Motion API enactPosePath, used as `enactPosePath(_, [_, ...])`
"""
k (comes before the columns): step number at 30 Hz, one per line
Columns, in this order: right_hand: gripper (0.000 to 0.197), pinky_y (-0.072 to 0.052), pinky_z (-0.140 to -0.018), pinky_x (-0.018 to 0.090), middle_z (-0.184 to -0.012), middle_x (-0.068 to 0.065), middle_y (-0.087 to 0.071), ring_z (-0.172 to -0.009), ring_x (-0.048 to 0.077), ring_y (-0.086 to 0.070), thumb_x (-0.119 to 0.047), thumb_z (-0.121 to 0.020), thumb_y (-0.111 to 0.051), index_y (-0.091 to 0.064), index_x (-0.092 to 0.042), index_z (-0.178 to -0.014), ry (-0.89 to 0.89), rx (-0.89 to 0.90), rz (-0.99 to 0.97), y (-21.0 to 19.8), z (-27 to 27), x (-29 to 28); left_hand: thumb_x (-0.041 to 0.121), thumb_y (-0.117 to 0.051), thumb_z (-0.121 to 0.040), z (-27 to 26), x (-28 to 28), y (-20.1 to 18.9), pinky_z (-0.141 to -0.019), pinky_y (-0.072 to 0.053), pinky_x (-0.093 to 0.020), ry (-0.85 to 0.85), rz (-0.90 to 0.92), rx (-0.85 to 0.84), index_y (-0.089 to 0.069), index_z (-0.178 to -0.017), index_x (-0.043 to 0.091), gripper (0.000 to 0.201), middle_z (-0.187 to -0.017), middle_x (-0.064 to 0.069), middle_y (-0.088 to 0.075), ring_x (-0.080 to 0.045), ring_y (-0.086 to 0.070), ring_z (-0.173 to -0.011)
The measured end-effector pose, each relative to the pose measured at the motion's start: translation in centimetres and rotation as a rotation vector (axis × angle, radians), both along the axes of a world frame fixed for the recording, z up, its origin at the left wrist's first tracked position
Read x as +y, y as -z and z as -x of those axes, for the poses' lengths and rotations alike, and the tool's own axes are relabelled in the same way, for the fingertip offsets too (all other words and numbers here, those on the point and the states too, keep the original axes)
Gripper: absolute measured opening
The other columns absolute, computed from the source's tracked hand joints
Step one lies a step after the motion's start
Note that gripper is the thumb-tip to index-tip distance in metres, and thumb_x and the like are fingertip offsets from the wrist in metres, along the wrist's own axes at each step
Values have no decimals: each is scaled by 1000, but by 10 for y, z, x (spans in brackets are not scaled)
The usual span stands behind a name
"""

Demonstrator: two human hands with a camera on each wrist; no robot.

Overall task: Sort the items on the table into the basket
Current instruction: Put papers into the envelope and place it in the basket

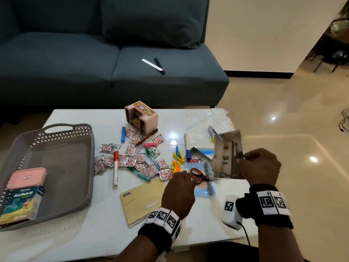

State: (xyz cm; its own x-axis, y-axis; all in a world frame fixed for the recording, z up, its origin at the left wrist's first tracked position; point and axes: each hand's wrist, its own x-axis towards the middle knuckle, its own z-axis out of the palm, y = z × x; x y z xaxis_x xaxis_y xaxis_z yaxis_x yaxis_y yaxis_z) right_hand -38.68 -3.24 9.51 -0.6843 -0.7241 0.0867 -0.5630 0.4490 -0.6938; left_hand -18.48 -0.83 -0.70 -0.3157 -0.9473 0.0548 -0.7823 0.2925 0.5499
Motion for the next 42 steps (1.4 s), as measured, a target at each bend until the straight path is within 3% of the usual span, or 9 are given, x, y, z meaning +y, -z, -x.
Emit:
enactPosePath(3, [23, -46, -63, 27, -58, 0, -67, -56, 16, -60, -2, -55, -87, -70, -18, -58, -308, -281, -39, 12, -27, -14, 56, -49, -93, -7, -12, -20, -77, -50, -28, -367, -174, 546, -63, -109, 17, 45, -92, 4, -68, -5, -64, -84])
enactPosePath(6, [24, -45, -53, 27, -50, 2, -63, -45, 16, -54, 2, -60, -86, -69, -13, -57, -512, -440, -194, 31, -52, -27, 56, -64, -84, -22, -22, -15, -62, -57, -36, -526, -252, 844, -64, -86, 20, 37, -75, 0, -70, -13, -68, -66])
enactPosePath(10, [10, -43, -52, 14, -60, 2, -68, -57, 8, -64, -12, -79, -73, -74, -3, -73, -585, -149, -395, 54, -60, -65, 38, -63, -89, -49, -25, 9, -65, -57, -43, -709, -215, 667, -60, -82, 16, 24, -78, -3, -66, -25, -66, -71])
enactPosePath(17, [37, -45, -89, 36, -116, 15, -58, -114, 32, -50, -30, -82, -68, -57, -6, -107, -619, 461, -574, 106, -58, -118, 35, -58, -93, -63, -19, 23, -49, -59, -40, -773, -361, 708, -58, -92, 15, 20, -90, -13, -65, -29, -69, -72])
enactPosePath(21, [58, -45, -92, 37, -113, 10, -58, -112, 30, -52, -46, -71, -81, -55, -7, -105, -627, 498, -654, 116, -57, -135, 44, -59, -88, -64, -22, 24, -60, -60, -45, -774, -342, 696, -56, -81, 22, 23, -83, -8, -66, -29, -68, -72])
enactPosePath(27, [37, -52, -80, 35, -107, 18, -67, -105, 35, -63, -27, -73, -80, -63, -3, -95, -516, 343, -627, 116, -56, -140, 27, -59, -95, -60, -13, 15, -38, -42, -11, -710, -319, 667, -62, -93, 6, 22, -84, -9, -64, -5, -58, -57])
enactPosePath(33, [20, -39, -65, 29, -85, 19, -68, -83, 34, -62, -25, -82, -69, -63, -5, -80, -476, 193, -216, 99, -56, -128, 24, -54, -98, -66, -15, 14, -54, -38, -7, -690, -276, 602, -61, -100, 10, 16, -87, -2, -62, -10, -55, -71])
enactPosePath(37, [5, -37, -61, 26, -73, 14, -64, -69, 29, -56, -9, -82, -63, -59, -9, -79, -300, 49, 164, 63, -57, -110, 23, -55, -96, -71, -19, 6, -86, -52, -35, -710, -335, 725, -61, -116, 14, 23, -107, -6, -68, -21, -64, -95])
enactPosePath(42, [15, -40, -64, 27, -72, 4, -64, -66, 20, -54, -21, -84, -70, -69, -5, -84, -296, -201, 282, 11, -64, -94, 23, -53, -97, -82, -22, -15, -94, -50, -41, -650, -328, 789, -59, -119, 12, 26, -112, -8, -65, -26, -60, -103])
